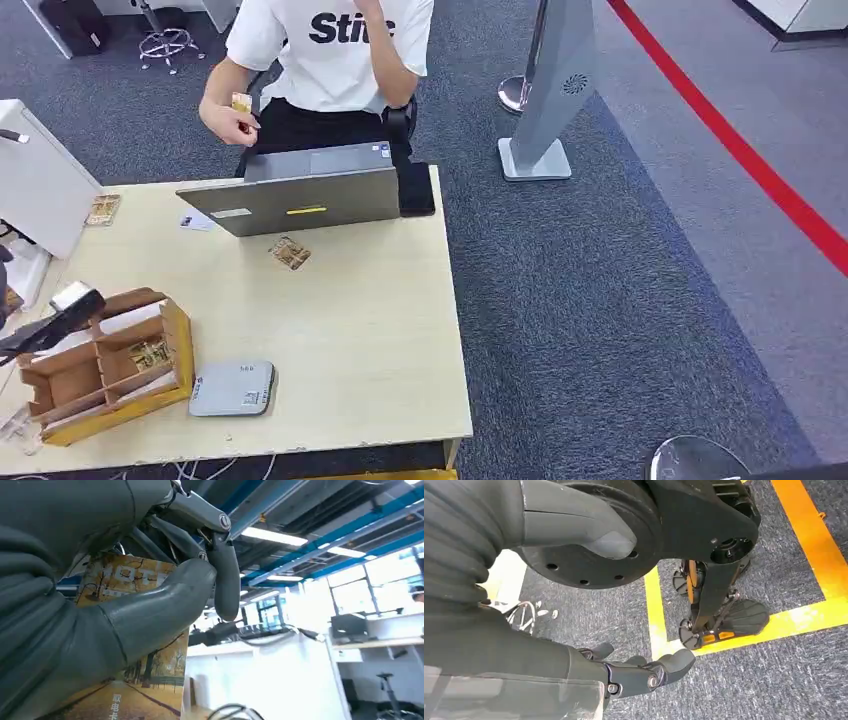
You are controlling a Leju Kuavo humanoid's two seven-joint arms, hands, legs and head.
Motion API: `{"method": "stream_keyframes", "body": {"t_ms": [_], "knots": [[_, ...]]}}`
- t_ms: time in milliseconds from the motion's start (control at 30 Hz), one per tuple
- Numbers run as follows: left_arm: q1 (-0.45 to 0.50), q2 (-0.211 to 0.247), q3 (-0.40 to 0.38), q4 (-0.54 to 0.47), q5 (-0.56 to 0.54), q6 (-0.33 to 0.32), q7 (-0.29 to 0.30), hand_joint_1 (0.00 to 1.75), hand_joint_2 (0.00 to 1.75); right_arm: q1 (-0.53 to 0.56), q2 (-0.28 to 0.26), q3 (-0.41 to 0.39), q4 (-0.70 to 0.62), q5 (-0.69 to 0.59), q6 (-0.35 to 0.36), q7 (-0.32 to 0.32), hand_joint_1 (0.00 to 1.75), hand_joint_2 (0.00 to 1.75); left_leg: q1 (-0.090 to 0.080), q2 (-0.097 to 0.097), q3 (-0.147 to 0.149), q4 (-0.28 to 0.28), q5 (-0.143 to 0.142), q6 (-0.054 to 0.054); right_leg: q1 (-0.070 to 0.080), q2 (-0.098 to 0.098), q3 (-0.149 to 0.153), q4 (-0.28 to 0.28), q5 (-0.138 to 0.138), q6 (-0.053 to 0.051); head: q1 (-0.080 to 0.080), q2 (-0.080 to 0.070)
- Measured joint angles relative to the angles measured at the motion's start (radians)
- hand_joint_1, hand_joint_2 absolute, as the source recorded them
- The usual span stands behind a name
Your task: Pass the card to the sensor for recognition and then transmit it.
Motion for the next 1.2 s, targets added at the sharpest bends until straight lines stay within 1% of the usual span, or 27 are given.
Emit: {"method": "stream_keyframes", "body": {"t_ms": [67, 200, 267, 400, 467, 567, 700, 867, 1200], "knots": [[-0.042, 0.003, -0.005, 0.027, -0.001, -0.003, 0.002, 1.75, 1.75, -0.001, 0.000, 0.002, 0.000, 0.000, 0.000, 0.000, 0.00, 1.75, 0.000, 0.000, 0.000, 0.000, 0.000, 0.000, 0.000, 0.001, 0.000, 0.000, 0.000, 0.000, 0.000, 0.000], [-0.087, 0.003, -0.016, 0.069, -0.004, -0.009, 0.012, 1.75, 1.75, -0.001, 0.001, 0.009, 0.000, 0.004, 0.001, 0.001, 0.00, 1.75, 0.000, 0.002, 0.000, 0.000, 0.000, 0.000, 0.000, 0.002, -0.001, 0.000, 0.000, 0.000, 0.000, 0.000], [-0.150, 0.003, -0.032, 0.123, -0.013, -0.039, 0.034, 1.75, 1.75, -0.002, 0.001, 0.013, 0.000, 0.016, 0.003, 0.002, 0.00, 1.75, 0.000, 0.001, -0.001, 0.001, 0.000, 0.000, 0.000, 0.001, -0.002, 0.000, 0.000, 0.000, 0.000, 0.000], [-0.332, -0.002, -0.097, 0.273, -0.039, -0.097, 0.069, 1.75, 1.75, -0.009, 0.001, 0.018, 0.000, 0.018, 0.008, 0.009, 0.00, 1.75, 0.000, -0.001, -0.001, 0.001, 0.002, -0.002, 0.000, -0.001, -0.001, 0.000, 0.001, -0.001, 0.000, 0.000], [-0.405, -0.013, -0.127, 0.328, -0.040, -0.107, 0.079, 1.75, 1.75, -0.012, 0.002, 0.019, -0.001, 0.018, 0.008, 0.010, 0.00, 1.75, 0.000, 0.000, -0.001, 0.000, 0.002, -0.002, 0.000, 0.001, -0.001, 0.000, 0.002, 0.000, 0.000, 0.000], [-0.469, -0.036, -0.163, 0.382, -0.042, -0.112, 0.087, 1.75, 1.75, -0.012, 0.002, 0.023, -0.001, 0.018, 0.008, 0.010, 0.00, 1.75, 0.000, 0.001, -0.001, 0.001, 0.002, -0.002, 0.000, 0.002, -0.001, 0.000, 0.003, 0.000, 0.000, 0.000], [-0.494, -0.059, -0.187, 0.416, -0.042, -0.106, 0.089, 1.75, 1.75, -0.012, 0.003, 0.024, -0.001, 0.018, 0.009, 0.010, 0.00, 1.75, 0.000, 0.002, -0.001, 0.001, 0.002, -0.002, 0.000, 0.003, -0.001, 0.000, 0.003, 0.000, 0.000, 0.000], [-0.503, -0.074, -0.192, 0.437, -0.039, -0.105, 0.089, 1.75, 1.75, -0.012, 0.003, 0.025, -0.001, 0.018, 0.009, 0.010, 0.00, 1.75, 0.000, 0.004, -0.001, 0.000, 0.002, -0.002, 0.000, 0.005, -0.002, 0.000, 0.003, 0.000, 0.000, 0.000], [-0.509, -0.083, -0.198, 0.458, -0.039, -0.105, 0.089, 1.75, 1.75, -0.012, 0.003, 0.025, -0.001, 0.018, 0.009, 0.010, 0.00, 1.75, 0.000, 0.008, -0.001, 0.000, 0.002, -0.002, 0.000, 0.009, -0.004, 0.001, 0.003, 0.000, 0.000, 0.000]]}}
